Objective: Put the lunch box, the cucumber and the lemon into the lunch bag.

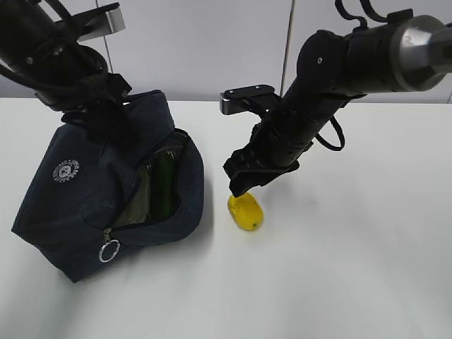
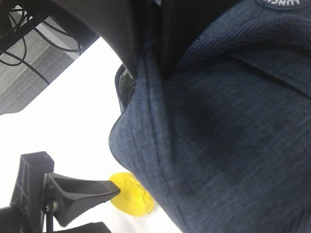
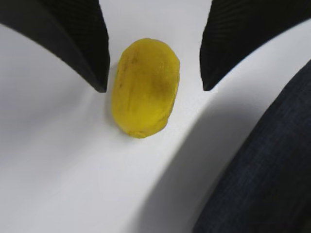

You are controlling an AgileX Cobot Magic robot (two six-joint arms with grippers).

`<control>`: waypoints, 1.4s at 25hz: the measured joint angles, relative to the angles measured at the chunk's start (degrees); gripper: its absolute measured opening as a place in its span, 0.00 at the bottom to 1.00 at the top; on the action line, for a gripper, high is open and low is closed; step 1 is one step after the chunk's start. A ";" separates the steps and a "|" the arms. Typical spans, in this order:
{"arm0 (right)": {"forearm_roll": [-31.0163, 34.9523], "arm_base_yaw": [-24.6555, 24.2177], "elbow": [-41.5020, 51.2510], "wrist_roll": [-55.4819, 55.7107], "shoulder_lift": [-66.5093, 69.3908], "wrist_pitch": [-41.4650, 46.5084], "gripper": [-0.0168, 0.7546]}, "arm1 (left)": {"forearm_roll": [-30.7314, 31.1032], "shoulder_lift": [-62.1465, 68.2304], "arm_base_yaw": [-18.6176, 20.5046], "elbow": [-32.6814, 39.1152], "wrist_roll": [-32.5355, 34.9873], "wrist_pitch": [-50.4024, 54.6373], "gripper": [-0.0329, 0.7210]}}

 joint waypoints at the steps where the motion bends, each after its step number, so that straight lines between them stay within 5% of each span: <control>1: 0.63 0.00 0.00 -0.11 0.60 0.00 0.60 | 0.00 0.00 0.00 0.00 0.00 0.00 0.07; 15: 2.83 0.00 0.13 -0.92 5.68 -2.34 0.59 | 0.00 0.00 0.00 0.00 0.00 0.10 0.07; 23: 3.85 0.00 -0.47 -1.05 6.43 -1.79 0.41 | 0.00 0.00 0.00 0.00 0.00 0.10 0.07; 30: 4.43 -0.82 -2.99 -1.34 3.55 1.84 0.38 | 0.00 0.00 0.00 0.00 0.00 0.10 0.07; 35: 16.77 -2.61 -3.73 -10.53 0.91 5.47 0.38 | 0.00 0.00 0.00 0.00 0.00 0.10 0.07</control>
